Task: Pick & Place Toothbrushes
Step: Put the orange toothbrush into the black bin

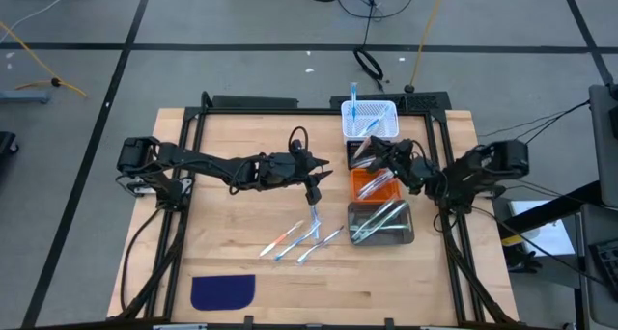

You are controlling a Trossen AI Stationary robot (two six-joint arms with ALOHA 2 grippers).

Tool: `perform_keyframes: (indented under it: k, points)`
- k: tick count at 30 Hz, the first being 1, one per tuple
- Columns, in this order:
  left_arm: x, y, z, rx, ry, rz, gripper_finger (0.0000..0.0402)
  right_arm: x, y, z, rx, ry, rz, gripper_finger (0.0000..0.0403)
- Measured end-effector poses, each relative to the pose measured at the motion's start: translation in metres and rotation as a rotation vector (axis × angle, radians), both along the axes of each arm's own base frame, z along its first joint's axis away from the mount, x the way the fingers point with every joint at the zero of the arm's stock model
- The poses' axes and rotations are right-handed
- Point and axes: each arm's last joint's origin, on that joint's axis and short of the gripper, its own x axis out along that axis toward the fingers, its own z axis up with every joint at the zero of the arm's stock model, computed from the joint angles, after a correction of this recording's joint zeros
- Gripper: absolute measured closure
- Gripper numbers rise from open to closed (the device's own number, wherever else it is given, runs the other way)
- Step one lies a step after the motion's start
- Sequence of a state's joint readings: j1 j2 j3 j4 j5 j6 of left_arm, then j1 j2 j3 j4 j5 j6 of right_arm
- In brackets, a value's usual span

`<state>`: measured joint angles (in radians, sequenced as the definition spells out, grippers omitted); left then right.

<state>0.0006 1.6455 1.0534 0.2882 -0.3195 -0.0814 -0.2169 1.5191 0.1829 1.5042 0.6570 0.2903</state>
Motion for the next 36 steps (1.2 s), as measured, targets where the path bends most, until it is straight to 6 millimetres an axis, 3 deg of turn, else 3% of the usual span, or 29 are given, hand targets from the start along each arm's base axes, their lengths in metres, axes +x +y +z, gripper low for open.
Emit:
perform_keyframes:
  k: [12,22,26,30,36]
  points:
    - [0.0,0.0,0.0,-0.001,0.0,0.001,0.0266,0.003,0.004,-0.001,-0.105,0.086,0.065,0.039]
    - [0.0,0.0,0.0,-0.001,0.0,0.001,0.0266,0.005,0.012,-0.003,-0.147,0.144,0.097,0.0267]
    - [0.0,0.0,0.0,-0.001,0.004,0.001,0.0266,0.001,0.011,-0.003,-0.158,0.164,0.046,0.0237]
    - [-0.001,0.0,-0.002,-0.001,0.021,0.001,0.0266,-0.013,0.009,-0.006,-0.106,0.162,-0.124,0.0238]
    - [-0.003,0.002,-0.008,0.022,0.093,0.029,0.0266,-0.022,0.015,0.001,-0.143,0.114,0.01,0.0257]
